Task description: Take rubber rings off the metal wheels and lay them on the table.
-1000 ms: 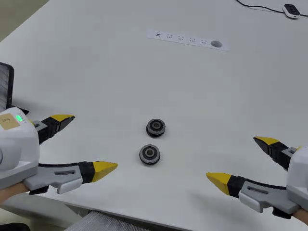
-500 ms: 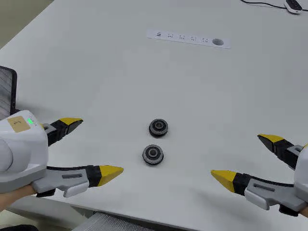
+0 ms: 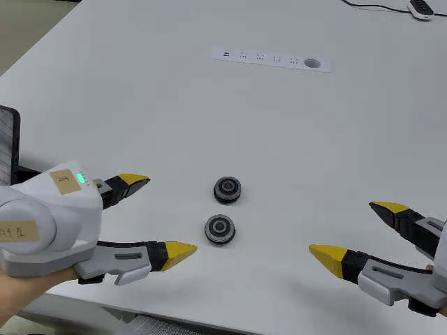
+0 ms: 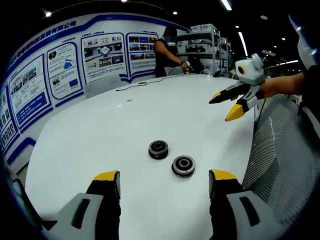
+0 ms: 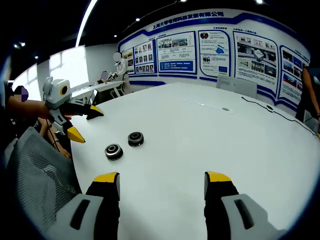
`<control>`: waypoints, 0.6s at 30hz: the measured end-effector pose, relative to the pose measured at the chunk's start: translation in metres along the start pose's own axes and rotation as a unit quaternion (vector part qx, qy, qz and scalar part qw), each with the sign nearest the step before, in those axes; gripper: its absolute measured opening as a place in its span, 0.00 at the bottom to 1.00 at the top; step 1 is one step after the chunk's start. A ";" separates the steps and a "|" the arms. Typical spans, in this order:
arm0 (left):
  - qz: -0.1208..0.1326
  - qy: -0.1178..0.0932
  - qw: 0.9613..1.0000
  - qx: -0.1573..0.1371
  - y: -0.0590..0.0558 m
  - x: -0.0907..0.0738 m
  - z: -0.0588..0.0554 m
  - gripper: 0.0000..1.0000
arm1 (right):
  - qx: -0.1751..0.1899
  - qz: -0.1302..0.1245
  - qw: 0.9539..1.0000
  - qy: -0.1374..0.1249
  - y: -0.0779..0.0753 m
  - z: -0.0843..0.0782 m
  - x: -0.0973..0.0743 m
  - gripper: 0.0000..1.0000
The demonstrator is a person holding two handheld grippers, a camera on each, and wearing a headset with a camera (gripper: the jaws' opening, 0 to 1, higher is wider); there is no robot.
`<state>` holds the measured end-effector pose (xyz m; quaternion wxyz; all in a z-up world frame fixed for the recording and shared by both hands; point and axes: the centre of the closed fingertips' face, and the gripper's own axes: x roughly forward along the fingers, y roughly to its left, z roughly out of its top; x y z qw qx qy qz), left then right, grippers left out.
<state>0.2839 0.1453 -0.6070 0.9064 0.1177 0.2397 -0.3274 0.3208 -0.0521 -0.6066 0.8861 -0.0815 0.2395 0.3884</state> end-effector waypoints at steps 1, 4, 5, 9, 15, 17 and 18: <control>-0.004 0.001 1.000 0.002 -0.001 0.002 0.000 0.74 | 0.001 0.001 1.000 0.000 0.000 0.000 0.000 0.69; -0.014 0.006 1.000 0.009 -0.005 0.010 0.000 0.69 | 0.004 0.006 1.000 0.002 0.002 -0.001 0.000 0.69; -0.016 0.008 1.000 0.011 -0.006 0.012 0.000 0.67 | 0.005 0.007 1.000 0.002 0.003 -0.001 0.000 0.68; -0.021 0.021 0.999 0.025 -0.008 0.024 0.000 0.61 | 0.011 0.015 1.000 0.001 0.007 -0.002 0.002 0.66; -0.039 0.028 0.998 0.041 -0.013 0.039 0.000 0.52 | 0.009 0.035 0.999 0.011 0.017 -0.006 0.005 0.60; -0.044 0.033 0.997 0.055 -0.015 0.043 -0.001 0.49 | 0.009 0.037 0.999 0.015 0.019 -0.009 0.006 0.60; -0.046 0.034 0.997 0.057 -0.016 0.044 0.000 0.47 | 0.010 0.038 0.999 0.016 0.019 -0.010 0.006 0.60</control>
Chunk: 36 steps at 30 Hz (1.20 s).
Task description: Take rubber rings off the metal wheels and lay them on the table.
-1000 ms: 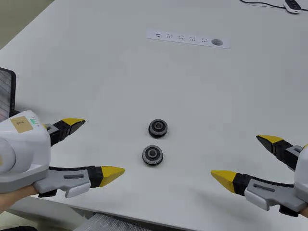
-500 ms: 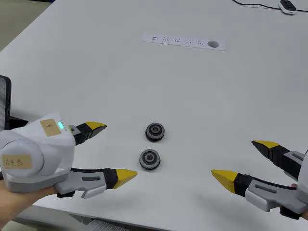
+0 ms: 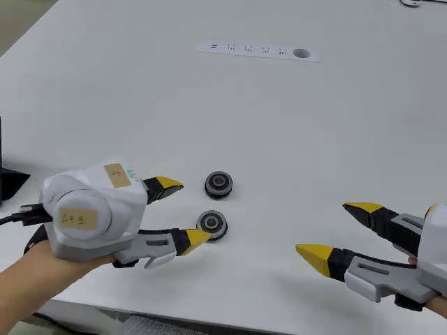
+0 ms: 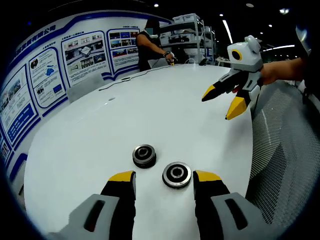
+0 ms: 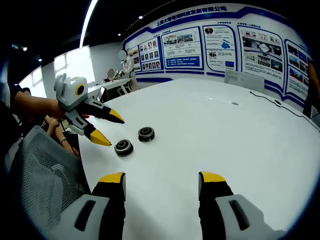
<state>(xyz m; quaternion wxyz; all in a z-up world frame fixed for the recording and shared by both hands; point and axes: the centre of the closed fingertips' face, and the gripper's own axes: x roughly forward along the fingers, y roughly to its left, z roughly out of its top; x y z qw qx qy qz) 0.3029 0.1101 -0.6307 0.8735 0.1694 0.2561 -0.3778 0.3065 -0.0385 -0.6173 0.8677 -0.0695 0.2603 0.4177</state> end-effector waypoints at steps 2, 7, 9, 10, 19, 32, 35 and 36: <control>-0.006 0.000 1.000 -0.001 -0.001 0.002 0.001 0.45 | 0.003 0.002 1.000 0.001 0.001 -0.001 0.000 0.59; -0.006 0.005 1.000 0.000 0.001 0.006 0.000 0.38 | 0.007 0.002 1.000 -0.002 0.001 -0.001 0.000 0.59; -0.009 0.005 1.000 0.000 0.001 0.006 0.000 0.35 | 0.009 0.002 1.000 -0.004 0.001 0.000 0.000 0.58; -0.011 0.006 1.000 0.002 0.000 0.007 -0.001 0.34 | 0.010 0.002 1.000 -0.005 0.001 0.000 0.000 0.58; -0.035 0.018 0.999 0.011 -0.010 0.014 -0.003 0.25 | 0.012 0.010 1.000 -0.009 0.006 0.003 0.002 0.57; -0.049 0.032 0.998 0.006 -0.017 0.019 -0.006 0.19 | 0.015 0.016 1.000 -0.013 0.007 0.006 0.002 0.56; -0.053 0.036 0.998 0.006 -0.018 0.020 -0.007 0.18 | 0.016 0.019 1.000 -0.013 0.009 0.006 0.003 0.55; -0.054 0.037 0.998 0.004 -0.019 0.020 -0.008 0.17 | 0.015 0.021 1.000 -0.013 0.010 0.006 0.003 0.55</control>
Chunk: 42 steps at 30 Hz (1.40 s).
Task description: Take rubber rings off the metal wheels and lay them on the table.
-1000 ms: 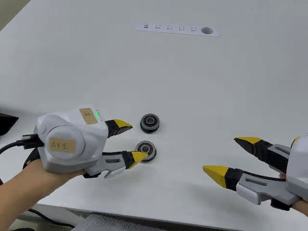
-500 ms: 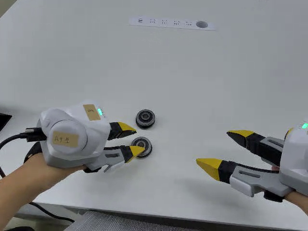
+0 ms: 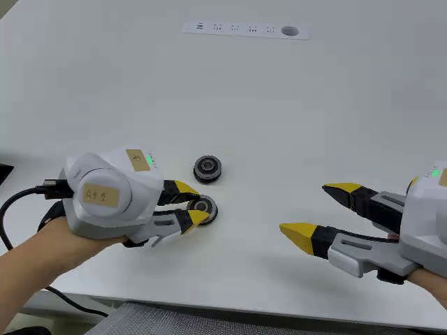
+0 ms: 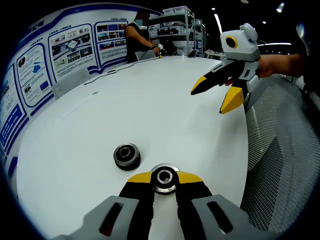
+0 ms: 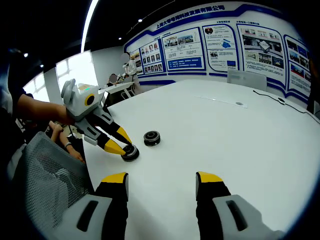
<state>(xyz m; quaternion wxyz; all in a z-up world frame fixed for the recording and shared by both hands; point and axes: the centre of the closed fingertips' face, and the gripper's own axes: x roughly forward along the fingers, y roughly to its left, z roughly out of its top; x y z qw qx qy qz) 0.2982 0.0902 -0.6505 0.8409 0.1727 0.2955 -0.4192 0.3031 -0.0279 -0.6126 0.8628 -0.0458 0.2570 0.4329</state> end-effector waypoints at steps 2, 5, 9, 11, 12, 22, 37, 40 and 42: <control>0.000 0.000 1.000 0.001 0.000 0.000 0.001 0.16 | -0.001 0.003 1.000 0.001 0.001 0.000 0.001 0.55; -0.003 0.004 1.000 0.000 0.000 0.000 0.000 0.15 | 0.001 0.006 1.000 0.001 0.003 0.000 0.002 0.55; -0.007 0.004 1.000 0.000 -0.001 0.000 0.000 0.14 | 0.012 0.011 1.000 -0.006 0.006 0.003 0.004 0.54; -0.007 0.005 1.000 0.003 -0.001 0.000 0.000 0.14 | 0.030 0.022 0.999 -0.013 0.011 0.005 0.006 0.53; -0.007 0.006 1.000 0.006 -0.001 0.000 0.000 0.14 | 0.039 0.026 0.999 -0.018 0.013 0.006 0.008 0.52; -0.014 0.031 0.999 0.023 -0.001 0.002 0.002 0.13 | 0.174 0.088 0.977 -0.084 0.040 0.026 0.030 0.46; -0.028 0.032 0.999 0.030 0.001 0.003 0.000 0.12 | 0.288 0.135 0.945 -0.077 0.064 0.034 0.066 0.63; -0.029 0.031 0.999 0.033 0.000 0.003 0.000 0.12 | 0.295 0.143 0.943 -0.063 0.069 0.028 0.071 0.64; -0.030 0.031 0.999 0.033 0.000 0.003 0.000 0.12 | 0.303 0.147 0.940 -0.061 0.071 0.027 0.074 0.64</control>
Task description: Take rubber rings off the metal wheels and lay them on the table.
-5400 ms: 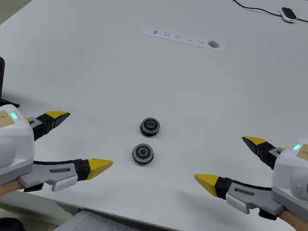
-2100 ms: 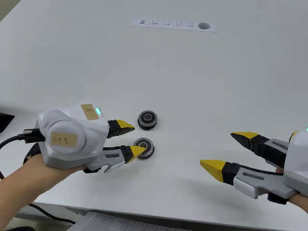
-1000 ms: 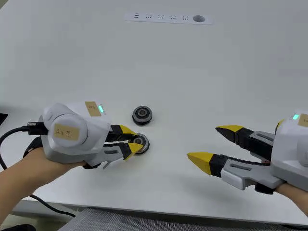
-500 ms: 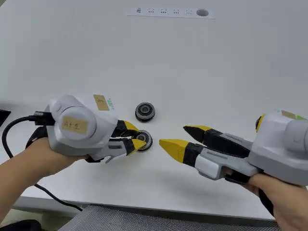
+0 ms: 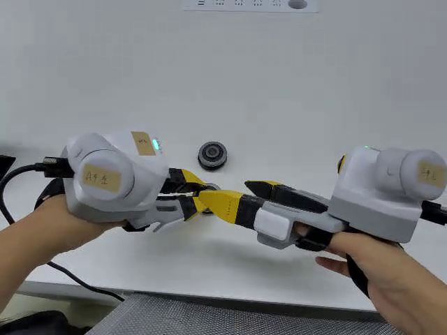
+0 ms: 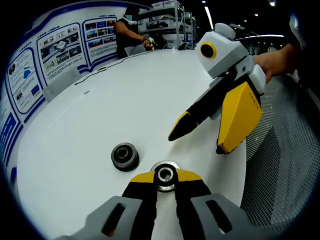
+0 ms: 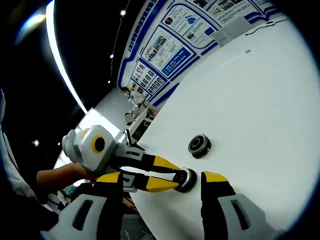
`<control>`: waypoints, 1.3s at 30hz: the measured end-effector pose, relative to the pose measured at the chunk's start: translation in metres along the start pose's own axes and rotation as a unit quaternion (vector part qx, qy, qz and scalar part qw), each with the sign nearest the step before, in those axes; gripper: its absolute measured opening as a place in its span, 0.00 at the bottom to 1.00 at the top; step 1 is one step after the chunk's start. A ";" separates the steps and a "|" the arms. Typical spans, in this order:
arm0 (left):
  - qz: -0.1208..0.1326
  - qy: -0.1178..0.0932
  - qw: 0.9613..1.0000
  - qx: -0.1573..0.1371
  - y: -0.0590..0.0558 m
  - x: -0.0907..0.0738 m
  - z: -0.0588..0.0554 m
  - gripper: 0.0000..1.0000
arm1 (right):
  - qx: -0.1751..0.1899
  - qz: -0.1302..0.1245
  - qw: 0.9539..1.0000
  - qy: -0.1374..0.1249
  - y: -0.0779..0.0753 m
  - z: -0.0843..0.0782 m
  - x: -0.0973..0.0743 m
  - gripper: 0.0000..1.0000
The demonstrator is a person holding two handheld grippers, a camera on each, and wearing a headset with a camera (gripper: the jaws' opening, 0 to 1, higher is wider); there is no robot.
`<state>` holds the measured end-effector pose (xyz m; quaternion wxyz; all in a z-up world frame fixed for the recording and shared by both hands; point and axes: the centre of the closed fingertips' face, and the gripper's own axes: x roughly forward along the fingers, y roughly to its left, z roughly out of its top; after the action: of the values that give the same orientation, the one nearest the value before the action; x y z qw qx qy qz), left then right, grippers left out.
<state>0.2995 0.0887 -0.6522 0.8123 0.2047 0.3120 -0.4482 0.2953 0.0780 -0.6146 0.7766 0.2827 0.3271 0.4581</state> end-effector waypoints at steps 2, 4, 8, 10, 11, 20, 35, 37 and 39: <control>-0.001 0.000 1.000 0.000 0.000 0.000 0.000 0.12 | 0.008 0.003 1.000 -0.002 0.001 -0.001 0.003 0.64; -0.002 -0.001 1.000 -0.001 0.000 0.000 0.000 0.12 | 0.018 0.006 1.000 -0.002 0.002 -0.001 0.007 0.64; -0.003 -0.001 1.000 0.000 -0.001 0.000 0.000 0.12 | 0.030 0.010 0.999 0.004 0.003 -0.005 0.013 0.64; -0.004 -0.001 1.000 -0.001 -0.001 0.000 0.000 0.12 | 0.034 0.009 0.999 0.006 0.002 -0.006 0.015 0.64; -0.004 -0.001 1.000 -0.001 -0.001 0.000 0.000 0.12 | 0.038 0.008 0.999 0.007 0.001 -0.007 0.016 0.64; -0.004 -0.002 1.000 -0.003 -0.001 0.000 -0.001 0.12 | 0.057 0.010 0.998 0.009 0.000 -0.009 0.020 0.65; -0.005 -0.002 1.000 -0.004 -0.001 0.000 -0.001 0.12 | 0.066 0.008 0.998 0.019 -0.001 -0.013 0.023 0.67; -0.005 -0.002 1.000 -0.004 -0.001 0.000 -0.001 0.12 | 0.068 0.008 0.997 0.019 0.000 -0.014 0.023 0.67; -0.005 -0.002 1.000 -0.003 -0.001 0.000 -0.001 0.12 | 0.066 0.009 0.998 0.021 0.000 -0.014 0.023 0.68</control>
<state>0.2982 0.0890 -0.6527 0.8114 0.1997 0.3129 -0.4514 0.2929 0.1010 -0.6289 0.7452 0.3268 0.3702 0.4480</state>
